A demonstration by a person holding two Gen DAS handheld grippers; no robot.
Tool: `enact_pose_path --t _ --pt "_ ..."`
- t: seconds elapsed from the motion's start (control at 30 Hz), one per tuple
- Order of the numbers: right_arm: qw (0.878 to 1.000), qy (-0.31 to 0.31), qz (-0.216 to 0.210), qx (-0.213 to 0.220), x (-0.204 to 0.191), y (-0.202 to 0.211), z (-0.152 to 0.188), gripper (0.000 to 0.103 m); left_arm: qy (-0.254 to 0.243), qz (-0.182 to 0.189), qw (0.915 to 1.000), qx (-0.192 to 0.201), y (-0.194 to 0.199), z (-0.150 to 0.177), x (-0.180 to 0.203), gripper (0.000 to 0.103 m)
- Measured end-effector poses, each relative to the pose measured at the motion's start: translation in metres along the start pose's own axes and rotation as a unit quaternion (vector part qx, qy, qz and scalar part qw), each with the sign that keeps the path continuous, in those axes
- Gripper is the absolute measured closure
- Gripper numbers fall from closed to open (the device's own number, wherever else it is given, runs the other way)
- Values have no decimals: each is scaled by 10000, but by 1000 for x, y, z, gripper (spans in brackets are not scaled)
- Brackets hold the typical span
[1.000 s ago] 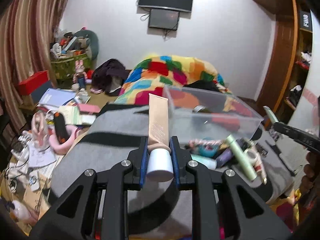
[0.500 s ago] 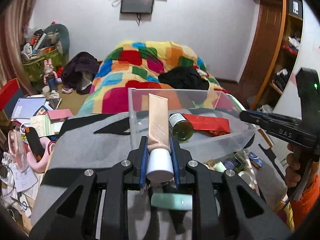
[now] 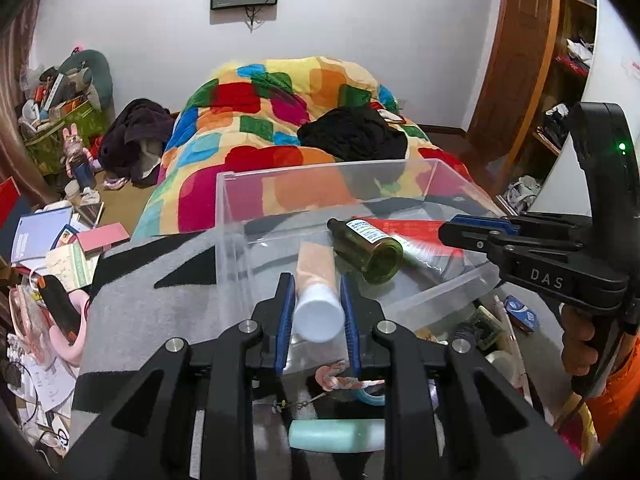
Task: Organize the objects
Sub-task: 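Place the beige tube with the left gripper while the right places the toothpaste tube in the box, then grasp the mint-green bottle with the left gripper while the right grasps the blue Max box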
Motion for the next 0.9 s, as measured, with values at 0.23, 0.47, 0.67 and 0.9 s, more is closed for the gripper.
enact_pose_path --t 0.23,0.47,0.67,0.9 --pt "9991 64 17 419 -1 37 6 79 -145 -25 9993 342 30 0 8 72" --pt "9979 69 159 623 11 63 31 71 -198 -50 9987 462 47 19 9 40" --pt "9984 -123 332 452 36 61 63 60 -242 28 9995 175 39 49 11 20" --pt "9986 -209 485 -16 59 39 101 59 -299 94 9993 -215 23 83 18 11"
Point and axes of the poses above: each gripper's, at about its wrist camera, not at the fingertips, and y roughly against the way its jaws point, x to its right, z to its underside, the point moved 8 cm from there along -y, roughly the way its jaws point, and after that the axes turned 7 degrees about -x, right-handed, at the moved point
